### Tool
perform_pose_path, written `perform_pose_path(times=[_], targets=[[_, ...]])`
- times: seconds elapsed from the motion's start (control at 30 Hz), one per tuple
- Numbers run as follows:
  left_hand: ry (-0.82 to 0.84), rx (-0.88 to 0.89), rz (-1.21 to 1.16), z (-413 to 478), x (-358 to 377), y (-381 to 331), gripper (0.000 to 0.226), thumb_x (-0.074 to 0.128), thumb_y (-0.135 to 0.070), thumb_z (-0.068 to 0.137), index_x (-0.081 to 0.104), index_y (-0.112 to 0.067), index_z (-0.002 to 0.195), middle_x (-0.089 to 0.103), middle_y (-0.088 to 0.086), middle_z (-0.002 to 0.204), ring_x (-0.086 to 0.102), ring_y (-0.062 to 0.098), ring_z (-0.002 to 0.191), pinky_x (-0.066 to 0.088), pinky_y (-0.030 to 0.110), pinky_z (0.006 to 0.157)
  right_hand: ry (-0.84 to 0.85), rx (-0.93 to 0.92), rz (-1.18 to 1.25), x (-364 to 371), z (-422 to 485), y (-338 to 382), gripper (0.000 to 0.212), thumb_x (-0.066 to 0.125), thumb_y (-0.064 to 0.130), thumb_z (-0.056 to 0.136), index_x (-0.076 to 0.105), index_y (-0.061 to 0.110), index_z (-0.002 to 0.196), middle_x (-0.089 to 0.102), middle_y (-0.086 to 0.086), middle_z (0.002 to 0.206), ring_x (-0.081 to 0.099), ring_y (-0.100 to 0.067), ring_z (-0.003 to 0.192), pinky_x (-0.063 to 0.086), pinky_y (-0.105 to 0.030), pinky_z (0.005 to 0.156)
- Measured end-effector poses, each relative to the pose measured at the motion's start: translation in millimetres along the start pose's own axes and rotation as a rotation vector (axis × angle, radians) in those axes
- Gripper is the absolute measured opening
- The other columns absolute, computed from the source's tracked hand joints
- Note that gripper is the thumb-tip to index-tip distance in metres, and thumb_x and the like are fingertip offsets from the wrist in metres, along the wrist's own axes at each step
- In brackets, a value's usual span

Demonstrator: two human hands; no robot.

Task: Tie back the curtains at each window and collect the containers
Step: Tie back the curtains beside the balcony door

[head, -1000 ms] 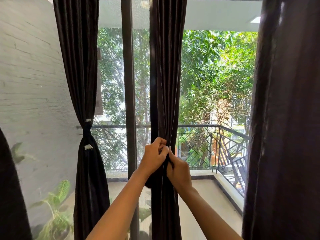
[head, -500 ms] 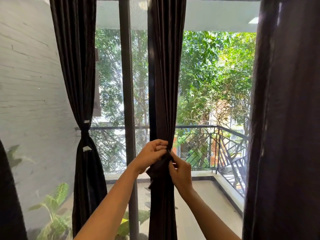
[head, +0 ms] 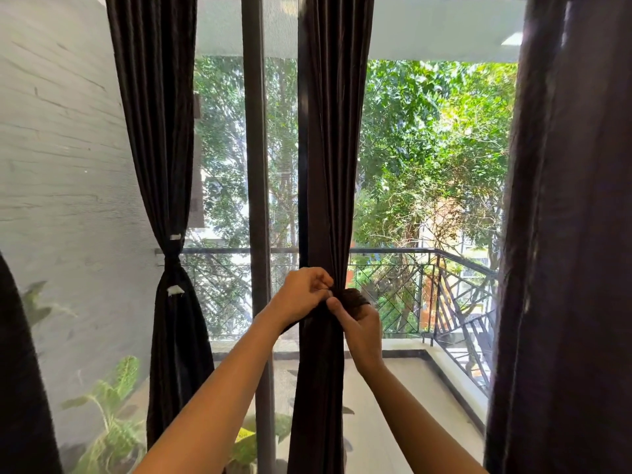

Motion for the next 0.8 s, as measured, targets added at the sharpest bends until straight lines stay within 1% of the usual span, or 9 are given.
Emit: perform_pose_path(times=[0.1, 0.23, 0.33, 0.4, 0.43, 0.5, 0.6, 0.67, 0.8], targets=[[0.106, 0.075, 0.205, 10.4, -4.4, -7.9, 0.013, 0.064, -0.001, 0.083, 0.064, -0.008, 0.095, 0.066, 0.004, 0.085, 0.063, 0.012, 0.081, 0.043, 0.007, 0.066, -0.073, 0.005, -0.045, 0.3, 3.2, -4.1, 0.039, 0.066, 0.057, 0.077, 0.067, 0.020, 0.064, 0.063, 0.004, 0.057, 0.060, -0.013, 0.061, 0.048, -0.037, 0.061], [0.164, 0.152, 0.540, 14.3, -8.3, -21.8, 0.012, 0.064, -0.016, 0.085, 0.060, -0.014, 0.096, 0.066, 0.002, 0.089, 0.063, 0.023, 0.087, 0.044, 0.028, 0.068, -0.082, 0.012, -0.001, 4.8, 4.5, -1.5, 0.035, 0.064, 0.037, 0.087, 0.059, 0.019, 0.057, 0.056, 0.002, 0.054, 0.051, -0.011, 0.055, 0.042, -0.036, 0.058], [-0.208, 0.128, 0.745, 0.8, -2.8, -16.6, 0.030, 0.066, -0.040, 0.081, 0.054, -0.019, 0.099, 0.064, 0.000, 0.093, 0.060, 0.023, 0.092, 0.040, 0.035, 0.078, -0.108, 0.026, -0.018, 5.3, 5.0, -3.9, 0.029, 0.062, 0.036, 0.089, 0.065, 0.018, 0.067, 0.064, 0.001, 0.063, 0.060, -0.012, 0.063, 0.044, -0.026, 0.060], [-0.466, -0.061, 0.742, -13.7, 8.2, -4.3, 0.052, 0.067, -0.056, 0.074, 0.051, -0.016, 0.105, 0.058, 0.001, 0.102, 0.054, 0.024, 0.101, 0.039, 0.039, 0.085, -0.127, 0.048, -0.015, 3.8, 5.7, -6.2, 0.033, 0.062, 0.037, 0.089, 0.067, 0.012, 0.069, 0.065, -0.002, 0.064, 0.061, -0.013, 0.063, 0.044, -0.025, 0.059], [-0.533, -0.230, 0.648, -20.2, 14.8, 3.9, 0.064, 0.066, -0.062, 0.071, 0.050, -0.012, 0.108, 0.055, 0.005, 0.108, 0.051, 0.027, 0.106, 0.040, 0.043, 0.088, -0.129, 0.050, -0.022, 3.1, 6.4, -7.0, 0.035, 0.062, 0.038, 0.089, 0.066, 0.010, 0.067, 0.064, -0.002, 0.062, 0.060, -0.013, 0.061, 0.043, -0.025, 0.058], [-0.492, -0.586, 0.268, -27.1, 32.5, 23.0, 0.082, 0.063, -0.071, 0.068, 0.051, -0.003, 0.113, 0.055, 0.012, 0.116, 0.053, 0.033, 0.111, 0.045, 0.046, 0.093, -0.126, 0.052, -0.063, 2.1, 7.0, -4.5, 0.035, 0.063, 0.038, 0.088, 0.064, 0.013, 0.063, 0.062, 0.001, 0.058, 0.056, -0.008, 0.057, 0.040, -0.018, 0.056], [-0.318, -0.840, -0.590, -32.7, 62.4, 31.1, 0.072, 0.062, -0.068, 0.074, 0.062, -0.004, 0.107, 0.067, 0.013, 0.104, 0.065, 0.028, 0.094, 0.055, 0.038, 0.081, -0.118, 0.047, -0.112, 3.5, 7.6, -1.0, 0.032, 0.065, 0.037, 0.087, 0.062, 0.020, 0.061, 0.061, 0.005, 0.058, 0.055, -0.002, 0.055, 0.039, -0.011, 0.053], [-0.292, -0.806, -0.928, -32.4, 76.7, 30.8, 0.051, 0.063, -0.055, 0.082, 0.066, -0.007, 0.102, 0.071, 0.012, 0.096, 0.068, 0.025, 0.087, 0.056, 0.033, 0.072, -0.113, 0.046, -0.100, 4.2, 7.1, 0.1, 0.032, 0.065, 0.036, 0.087, 0.060, 0.022, 0.058, 0.061, 0.007, 0.057, 0.055, -0.001, 0.052, 0.039, -0.012, 0.052], [-0.424, -0.545, -1.188, -25.7, 83.5, 32.5, 0.036, 0.064, -0.027, 0.087, 0.063, 0.001, 0.109, 0.070, 0.016, 0.101, 0.068, 0.025, 0.092, 0.055, 0.033, 0.081, -0.105, -0.012, -0.064, 0.7, 5.9, 5.7, 0.032, 0.067, 0.025, 0.087, 0.058, 0.027, 0.057, 0.058, 0.010, 0.055, 0.054, 0.003, 0.051, 0.037, -0.009, 0.052]])
Point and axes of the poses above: each hand's wrist, its own z-axis towards the middle knuckle, its own x-axis out of the palm, y = z × x, the point moved 3 cm from there along z, towards the middle knuckle
